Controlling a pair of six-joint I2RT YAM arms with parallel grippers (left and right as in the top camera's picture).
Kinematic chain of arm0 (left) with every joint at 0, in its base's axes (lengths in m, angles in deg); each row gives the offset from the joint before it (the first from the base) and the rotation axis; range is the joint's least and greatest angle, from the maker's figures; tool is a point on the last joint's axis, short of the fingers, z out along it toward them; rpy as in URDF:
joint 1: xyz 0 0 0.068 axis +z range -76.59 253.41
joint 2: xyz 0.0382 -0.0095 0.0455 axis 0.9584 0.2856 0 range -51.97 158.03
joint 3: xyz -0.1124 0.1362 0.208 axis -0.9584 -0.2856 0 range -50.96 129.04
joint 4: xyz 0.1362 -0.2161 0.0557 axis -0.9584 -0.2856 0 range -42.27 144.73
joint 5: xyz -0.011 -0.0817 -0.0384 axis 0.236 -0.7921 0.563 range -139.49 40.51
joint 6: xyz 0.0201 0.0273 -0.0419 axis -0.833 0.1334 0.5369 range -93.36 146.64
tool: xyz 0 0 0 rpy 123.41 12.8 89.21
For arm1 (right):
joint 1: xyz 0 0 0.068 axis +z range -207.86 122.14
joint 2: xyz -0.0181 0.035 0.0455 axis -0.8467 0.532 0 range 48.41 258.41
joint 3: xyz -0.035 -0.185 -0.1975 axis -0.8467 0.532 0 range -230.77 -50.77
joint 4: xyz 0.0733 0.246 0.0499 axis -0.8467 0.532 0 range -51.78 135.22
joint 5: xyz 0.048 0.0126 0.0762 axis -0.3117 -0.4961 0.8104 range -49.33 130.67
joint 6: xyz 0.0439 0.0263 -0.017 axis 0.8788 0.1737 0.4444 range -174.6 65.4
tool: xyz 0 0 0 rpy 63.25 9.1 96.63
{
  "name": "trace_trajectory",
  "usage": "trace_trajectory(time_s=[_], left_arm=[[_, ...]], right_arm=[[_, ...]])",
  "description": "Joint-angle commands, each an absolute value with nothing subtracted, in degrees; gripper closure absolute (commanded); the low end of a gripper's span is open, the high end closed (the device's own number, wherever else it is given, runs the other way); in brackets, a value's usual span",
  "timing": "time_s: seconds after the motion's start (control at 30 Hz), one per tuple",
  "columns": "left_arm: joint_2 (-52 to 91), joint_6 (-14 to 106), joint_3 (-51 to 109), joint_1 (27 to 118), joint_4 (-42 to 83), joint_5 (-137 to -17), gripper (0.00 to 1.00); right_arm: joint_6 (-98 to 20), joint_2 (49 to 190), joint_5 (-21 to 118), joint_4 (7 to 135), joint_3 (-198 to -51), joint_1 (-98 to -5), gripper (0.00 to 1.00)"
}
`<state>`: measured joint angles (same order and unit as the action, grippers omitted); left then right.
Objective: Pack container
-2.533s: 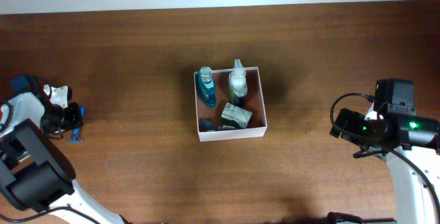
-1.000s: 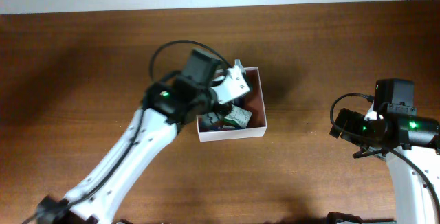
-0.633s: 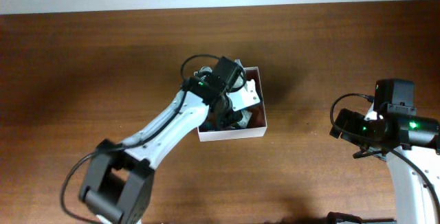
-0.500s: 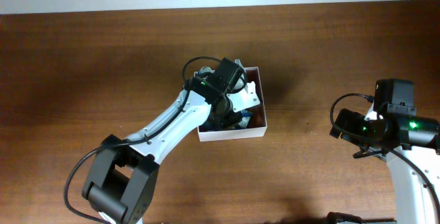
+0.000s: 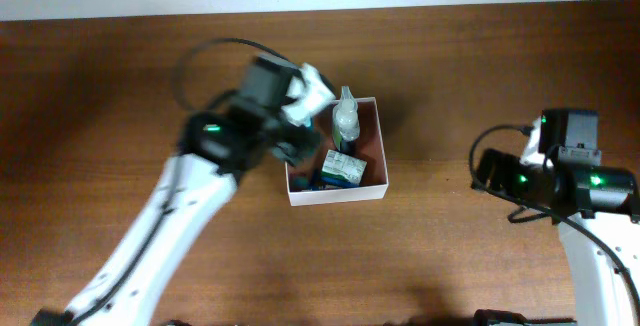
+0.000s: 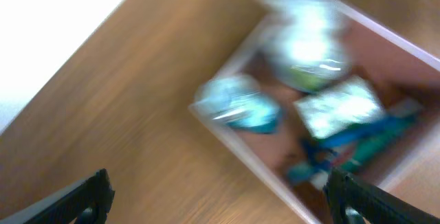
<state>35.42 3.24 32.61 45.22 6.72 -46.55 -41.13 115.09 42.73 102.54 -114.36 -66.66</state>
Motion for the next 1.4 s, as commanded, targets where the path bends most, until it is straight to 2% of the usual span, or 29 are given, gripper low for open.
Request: trace_trajectory(time_s=[0.0, 0.07, 0.2, 0.33, 0.47, 0.63, 0.87, 0.93, 1.1, 1.37], left_arm=[[31.5, 15.9, 33.2, 56.9, 6.5, -42.6, 0.01], [31.8, 19.7, 33.1, 63.2, 6.6, -42.6, 0.01], [32.6, 21.3, 33.1, 69.7, 6.7, -43.7, 0.01], [32.5, 21.0, 33.1, 71.4, 6.7, -43.7, 0.01], [31.0, 20.8, 33.1, 71.4, 3.9, -45.2, 0.01], [24.3, 15.7, 30.7, 71.4, 2.3, -52.4, 0.01], [3.9, 15.5, 13.7, 71.4, 5.4, -52.8, 0.01], [-6.4, 18.8, 4.9, 71.4, 6.9, -52.6, 0.01], [-16.5, 23.4, -3.2, 71.4, 7.4, -49.5, 0.01], [-17.5, 23.4, -6.2, 71.4, 5.8, -49.7, 0.01]], right_arm=[[-45.0, 115.6, 41.4, 97.4, -121.9, -58.8, 0.02], [-46.9, 117.7, 38.1, 93.7, -124.4, -53.6, 0.02], [-51.4, 122.5, 36.9, 86.1, -124.7, -49.6, 0.02], [-53.9, 123.3, 36.9, 84.0, -124.7, -49.7, 0.02], [-47.4, 120.0, 37.0, 86.0, -124.7, -50.5, 0.02], [-46.6, 113.2, 36.9, 88.2, -123.2, -50.8, 0.02], [-46.6, 91.6, 37.0, 85.9, -105.2, -50.7, 0.02], [-46.6, 80.8, 37.2, 87.0, -98.5, -50.8, 0.02], [-46.6, 68.7, 37.2, 89.3, -93.2, -50.8, 0.02], [-46.6, 66.5, 37.2, 89.9, -92.7, -50.8, 0.02]])
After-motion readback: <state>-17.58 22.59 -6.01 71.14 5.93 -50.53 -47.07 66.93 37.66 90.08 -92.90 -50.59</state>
